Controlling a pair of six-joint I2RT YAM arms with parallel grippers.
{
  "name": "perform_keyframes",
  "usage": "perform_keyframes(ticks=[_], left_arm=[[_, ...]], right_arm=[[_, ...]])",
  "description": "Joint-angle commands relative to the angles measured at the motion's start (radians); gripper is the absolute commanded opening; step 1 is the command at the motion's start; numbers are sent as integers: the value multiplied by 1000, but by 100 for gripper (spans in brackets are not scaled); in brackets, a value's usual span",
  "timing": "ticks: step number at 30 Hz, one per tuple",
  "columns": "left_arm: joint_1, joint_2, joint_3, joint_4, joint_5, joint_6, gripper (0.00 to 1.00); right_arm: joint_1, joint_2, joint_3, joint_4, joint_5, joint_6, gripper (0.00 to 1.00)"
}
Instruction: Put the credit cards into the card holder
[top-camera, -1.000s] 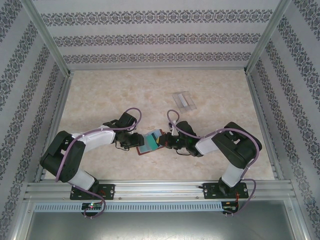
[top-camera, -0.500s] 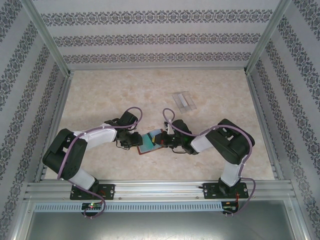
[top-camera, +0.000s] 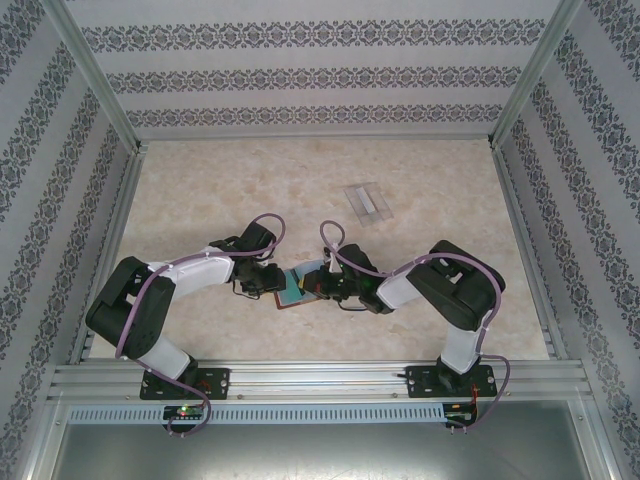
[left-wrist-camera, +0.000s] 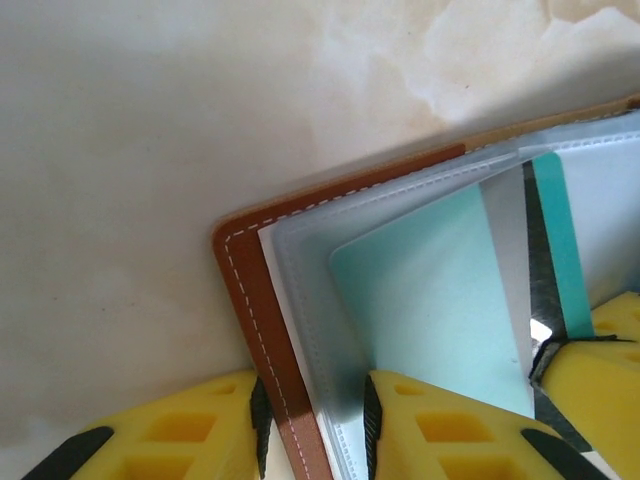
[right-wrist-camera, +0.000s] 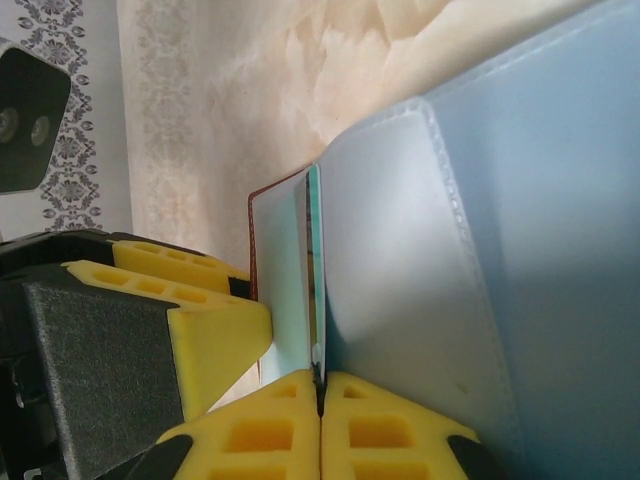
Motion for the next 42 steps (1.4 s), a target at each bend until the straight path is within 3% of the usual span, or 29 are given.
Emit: perform_keyframes(ticks=[1, 6, 11, 20, 30, 39, 42], left_arm=[[-31, 33, 8, 121, 13, 11, 33], [-22, 13, 3, 111, 8, 23, 35], [-16, -2, -12, 125, 24, 36, 33], [-14, 5, -32, 164, 51, 24, 29], [-14, 1, -20, 154, 55, 35, 29], [-15, -23, -38, 175, 56, 14, 35], [-14, -38, -53, 187, 47, 9, 38]], right_arm=[[28, -18, 2, -53, 14, -5, 18], [21, -110, 1, -199, 80, -65, 28], [19, -165, 29, -313, 126, -136, 29], [18, -136, 67, -343, 113, -158, 23], [49, -110, 109, -374, 101, -187, 0], [72, -34, 160, -381, 51, -165, 0], [71, -45, 158, -397, 56, -178, 5]])
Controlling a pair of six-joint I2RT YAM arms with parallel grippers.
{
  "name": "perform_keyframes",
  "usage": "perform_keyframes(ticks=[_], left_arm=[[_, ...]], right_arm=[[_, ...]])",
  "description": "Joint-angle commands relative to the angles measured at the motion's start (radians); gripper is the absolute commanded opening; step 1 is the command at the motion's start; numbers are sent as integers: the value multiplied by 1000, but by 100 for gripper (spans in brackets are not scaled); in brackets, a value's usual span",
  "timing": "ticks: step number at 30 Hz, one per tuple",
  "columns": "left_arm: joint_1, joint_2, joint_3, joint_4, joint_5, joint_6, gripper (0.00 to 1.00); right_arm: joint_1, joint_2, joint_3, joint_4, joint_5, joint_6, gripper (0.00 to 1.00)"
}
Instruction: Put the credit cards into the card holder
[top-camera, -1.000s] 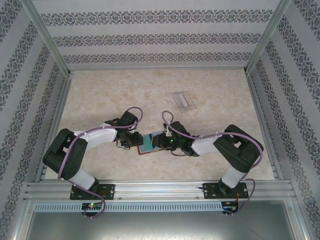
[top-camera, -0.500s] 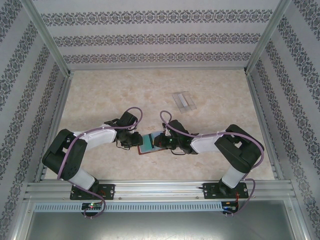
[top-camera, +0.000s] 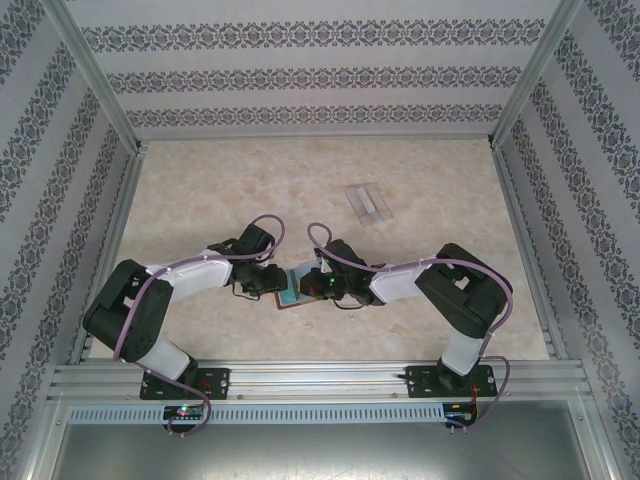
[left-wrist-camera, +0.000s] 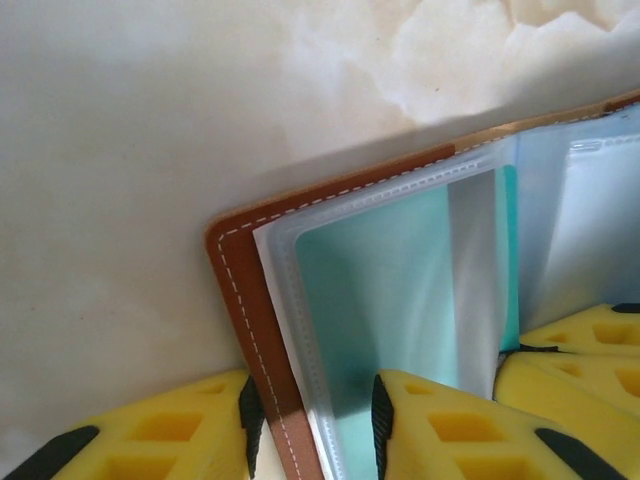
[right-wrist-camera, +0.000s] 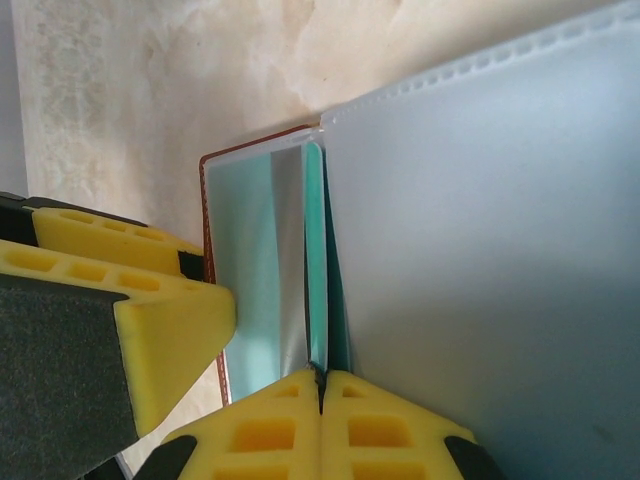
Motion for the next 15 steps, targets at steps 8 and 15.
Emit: perform_keyframes(ticks=[8, 15], left_arm=[[-13, -26, -17, 109, 22, 12, 38], [-10, -4, -3, 107, 28, 19, 36]], right_arm=[[5, -87, 4, -97, 34, -68, 23], [-1, -61, 21, -102, 33, -76, 17]])
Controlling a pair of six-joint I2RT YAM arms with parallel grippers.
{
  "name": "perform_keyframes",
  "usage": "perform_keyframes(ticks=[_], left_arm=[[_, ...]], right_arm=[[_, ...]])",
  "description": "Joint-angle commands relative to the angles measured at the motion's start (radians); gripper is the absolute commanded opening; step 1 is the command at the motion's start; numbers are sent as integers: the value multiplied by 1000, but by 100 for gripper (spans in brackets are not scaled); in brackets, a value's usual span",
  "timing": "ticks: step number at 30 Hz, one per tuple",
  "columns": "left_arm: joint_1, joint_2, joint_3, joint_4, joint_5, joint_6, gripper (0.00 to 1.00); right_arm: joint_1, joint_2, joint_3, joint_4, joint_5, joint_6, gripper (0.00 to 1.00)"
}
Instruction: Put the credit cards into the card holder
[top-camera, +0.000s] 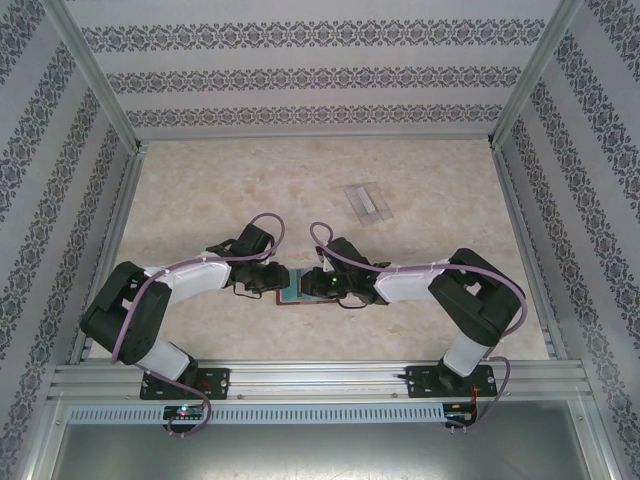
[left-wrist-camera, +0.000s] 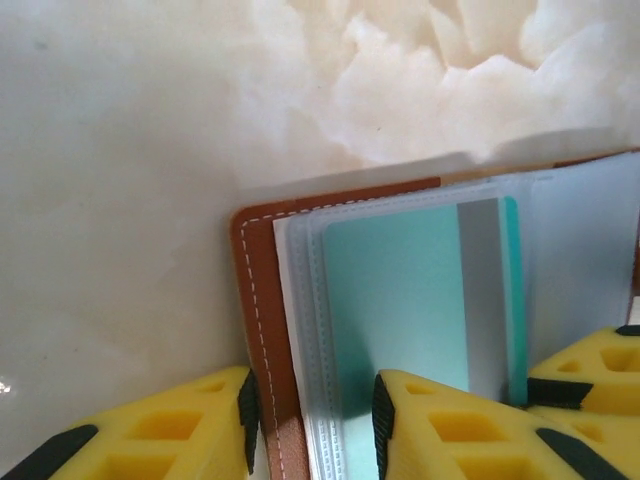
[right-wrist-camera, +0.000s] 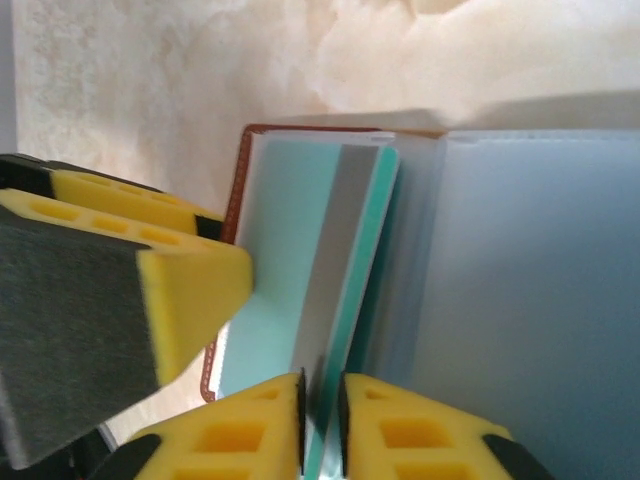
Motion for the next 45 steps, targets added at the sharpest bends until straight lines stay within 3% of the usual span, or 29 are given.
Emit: perform_keyframes(ticks=[1, 9, 15, 18, 24, 26, 30, 38, 45], left_arm=[[-11, 6, 8, 47, 25, 15, 35], [-10, -1, 0, 59, 27, 14, 31], [-10, -5, 0, 65, 34, 11, 29], [-4, -7, 2, 58, 35, 12, 33], [21, -56, -20, 47, 25, 10, 38], [26, -62, -16, 30, 21, 20, 45], [33, -69, -26, 31, 29, 22, 47], [36, -93, -58, 18, 63, 19, 57], [41, -75, -65, 26, 100, 23, 58]], right_arm=[[1, 27, 25, 1, 3, -14, 16], [11, 70, 50, 13, -14, -17, 5], [13, 68, 62, 28, -53, -36, 5], [8, 39, 61, -3, -51, -62, 11], [-2, -144, -31, -102, 116, -107, 32], [-10, -187, -47, -144, 153, -118, 32], [-23, -237, -51, -225, 193, -148, 35], [-22, -323, 13, -497, 440, -218, 46], [-18, -291, 38, -553, 481, -194, 52]])
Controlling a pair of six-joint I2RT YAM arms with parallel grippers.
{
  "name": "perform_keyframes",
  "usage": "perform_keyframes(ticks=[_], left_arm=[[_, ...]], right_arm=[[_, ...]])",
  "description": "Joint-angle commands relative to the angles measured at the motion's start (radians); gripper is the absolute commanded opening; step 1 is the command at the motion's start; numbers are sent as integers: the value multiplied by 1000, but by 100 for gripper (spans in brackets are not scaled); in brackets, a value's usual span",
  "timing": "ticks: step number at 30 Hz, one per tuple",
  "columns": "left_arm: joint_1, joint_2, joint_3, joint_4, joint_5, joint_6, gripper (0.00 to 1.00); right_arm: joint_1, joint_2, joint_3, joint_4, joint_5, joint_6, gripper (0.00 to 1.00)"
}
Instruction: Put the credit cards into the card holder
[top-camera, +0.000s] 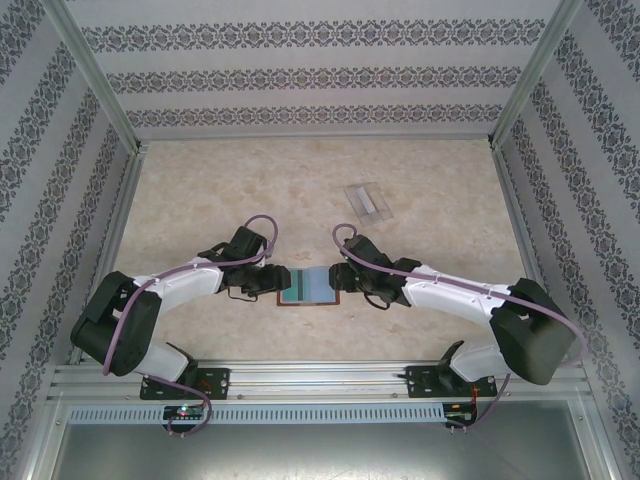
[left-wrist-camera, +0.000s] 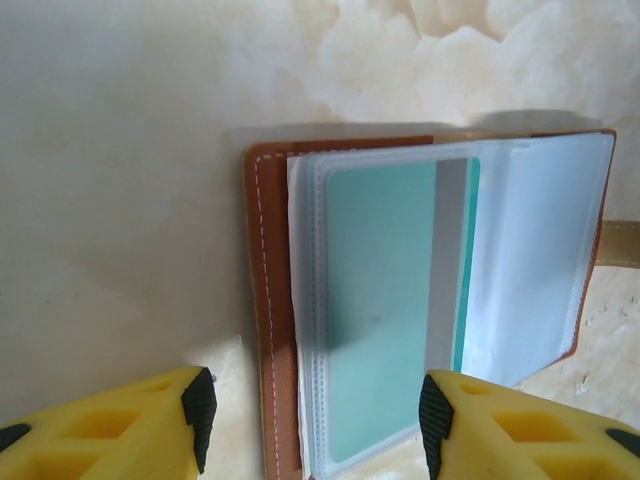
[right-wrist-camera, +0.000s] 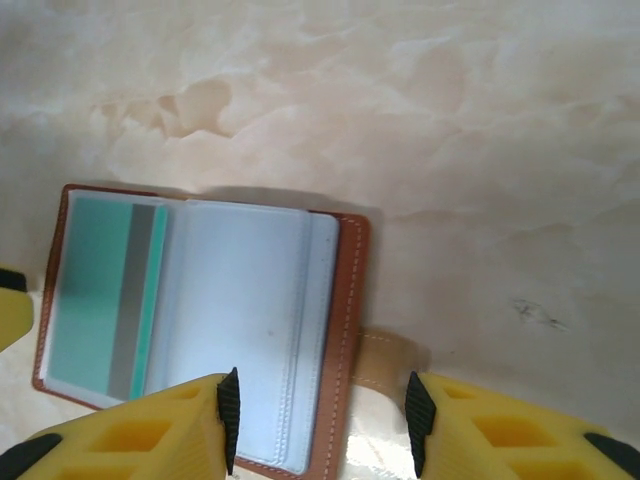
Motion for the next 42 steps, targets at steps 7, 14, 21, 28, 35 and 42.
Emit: perform_keyframes(ticks=[7, 14, 21, 28, 35, 42], left_arm=[[13, 18, -1, 12, 40, 19, 58], [14, 32, -7, 20, 57, 22, 58], [15, 20, -18, 33, 58, 17, 57], [15, 16, -13, 27, 61, 23, 56], [15, 19, -8, 22, 63, 30, 56], [14, 25, -9, 31, 69, 27, 56]], right_arm=[[4, 43, 43, -84, 76, 10, 52], [4, 105, 77, -64, 23, 6, 35], [6, 105, 83, -66, 24, 10, 18], [8, 96, 91, -67, 14, 2, 18], [9, 81, 84, -71, 26, -2, 27], [11, 71, 78, -65, 26, 4, 25]])
